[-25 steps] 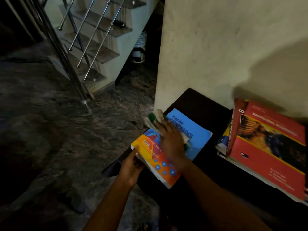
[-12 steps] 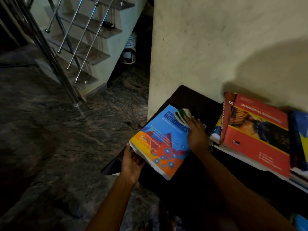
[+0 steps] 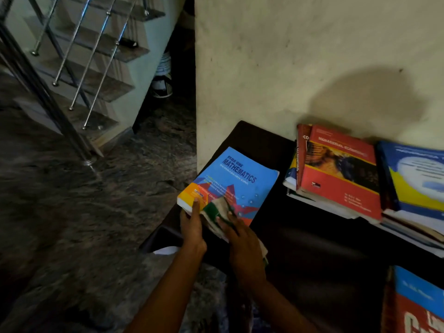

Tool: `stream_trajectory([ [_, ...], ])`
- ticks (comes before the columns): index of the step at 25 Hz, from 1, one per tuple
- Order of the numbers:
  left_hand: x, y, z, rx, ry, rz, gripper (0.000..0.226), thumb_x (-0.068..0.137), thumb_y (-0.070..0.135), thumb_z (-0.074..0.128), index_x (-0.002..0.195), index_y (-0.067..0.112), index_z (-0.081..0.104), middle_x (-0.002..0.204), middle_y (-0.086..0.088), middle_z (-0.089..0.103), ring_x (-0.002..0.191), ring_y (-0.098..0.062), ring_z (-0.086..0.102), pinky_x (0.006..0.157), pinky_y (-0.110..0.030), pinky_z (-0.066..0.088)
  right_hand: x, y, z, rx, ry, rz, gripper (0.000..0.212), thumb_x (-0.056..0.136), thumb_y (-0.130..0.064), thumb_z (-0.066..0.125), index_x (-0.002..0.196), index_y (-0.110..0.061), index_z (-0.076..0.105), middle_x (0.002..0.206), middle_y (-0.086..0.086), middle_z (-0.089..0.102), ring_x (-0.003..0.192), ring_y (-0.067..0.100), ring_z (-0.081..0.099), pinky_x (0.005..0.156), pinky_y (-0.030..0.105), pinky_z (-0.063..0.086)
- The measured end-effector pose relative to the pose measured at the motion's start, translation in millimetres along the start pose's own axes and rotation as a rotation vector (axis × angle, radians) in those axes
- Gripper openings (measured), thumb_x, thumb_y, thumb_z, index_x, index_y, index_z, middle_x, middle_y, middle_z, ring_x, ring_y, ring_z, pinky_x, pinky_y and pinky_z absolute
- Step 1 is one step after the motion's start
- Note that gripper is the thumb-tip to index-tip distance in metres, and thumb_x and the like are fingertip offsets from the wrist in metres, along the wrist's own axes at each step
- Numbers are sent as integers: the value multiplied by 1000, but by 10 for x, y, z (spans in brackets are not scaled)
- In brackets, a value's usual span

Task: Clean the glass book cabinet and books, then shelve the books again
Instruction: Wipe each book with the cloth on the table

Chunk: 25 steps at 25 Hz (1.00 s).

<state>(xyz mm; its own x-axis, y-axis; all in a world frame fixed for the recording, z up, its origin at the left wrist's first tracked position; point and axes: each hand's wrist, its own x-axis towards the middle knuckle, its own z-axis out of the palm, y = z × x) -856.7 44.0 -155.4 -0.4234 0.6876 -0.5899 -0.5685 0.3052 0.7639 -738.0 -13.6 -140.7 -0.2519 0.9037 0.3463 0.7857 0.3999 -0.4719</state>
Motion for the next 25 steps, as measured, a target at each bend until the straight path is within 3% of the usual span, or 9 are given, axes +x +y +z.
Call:
stream_trajectory([
  [2, -102, 67, 130, 174, 90, 128, 70, 81, 31, 71, 139, 9, 38, 131, -13, 53, 116, -30, 54, 96, -32, 42, 11, 36, -167, 91, 121, 104, 33, 90, -18, 47, 118, -29, 61, 123, -1, 62, 109, 15, 61, 93, 24, 47],
  [5, -239, 267, 340, 173, 106, 216, 72, 79, 22, 75, 137, 6, 35, 131, -17, 52, 116, -31, 53, 91, -33, 41, 36, 143, -580, 256, 181, 243, 45, 91, -2, 44, 117, -39, 51, 125, -13, 53, 119, 4, 49, 103, 16, 34],
  [9, -510, 547, 466, 233, 6, 575, 63, 83, 22, 70, 136, 11, 39, 128, -11, 54, 116, -27, 54, 94, -31, 41, 77, 242, -1060, 383, 240, 271, 46, 86, -16, 38, 130, -15, 49, 130, -7, 48, 123, 5, 45, 98, -1, 25],
  [12, -708, 785, 450, 383, -110, 973, 57, 82, 34, 69, 132, 23, 42, 121, -1, 57, 109, -20, 56, 91, -32, 45, 34, 223, -1291, 403, 308, 201, 44, 87, -6, 41, 130, -15, 47, 132, -5, 48, 122, -3, 41, 101, 4, 26],
  [15, -705, 895, 259, 831, -195, 1333, 51, 82, 17, 70, 129, 12, 50, 121, -14, 60, 108, -29, 57, 93, -37, 42, -65, 158, -1403, 406, 348, 195, 47, 89, 11, 43, 130, -12, 49, 133, -3, 48, 122, -2, 41, 102, 4, 26],
  [19, -546, 614, -193, 1191, -499, 1756, 44, 82, 17, 55, 126, 15, 48, 125, -10, 56, 113, -23, 46, 97, -40, 37, -270, 97, -1415, 432, 354, 261, 46, 91, 10, 43, 131, -13, 49, 126, 5, 58, 107, 8, 53, 100, 26, 38],
  [20, -507, 468, -305, 1325, -586, 1840, 43, 81, 21, 50, 123, 18, 47, 123, -9, 59, 112, -23, 45, 95, -38, 35, -320, 84, -1388, 425, 347, 255, 45, 91, 10, 44, 131, -10, 50, 127, 5, 57, 110, 9, 53, 101, 24, 37],
  [22, -465, 160, -513, 1479, -661, 1811, 42, 80, 23, 43, 122, 21, 46, 122, -7, 63, 116, -23, 44, 96, -36, 31, -377, 71, -1302, 404, 322, 249, 45, 90, 12, 44, 130, -7, 49, 130, 0, 51, 119, 6, 47, 100, 5, 30],
  [25, -433, -176, -799, 1560, -618, 1642, 52, 75, 17, 41, 127, 24, 43, 126, -6, 61, 124, -22, 40, 107, -38, 19, -359, 54, -1170, 357, 232, 240, 45, 89, 12, 43, 129, -6, 51, 130, -4, 47, 122, 10, 44, 97, -2, 23],
])
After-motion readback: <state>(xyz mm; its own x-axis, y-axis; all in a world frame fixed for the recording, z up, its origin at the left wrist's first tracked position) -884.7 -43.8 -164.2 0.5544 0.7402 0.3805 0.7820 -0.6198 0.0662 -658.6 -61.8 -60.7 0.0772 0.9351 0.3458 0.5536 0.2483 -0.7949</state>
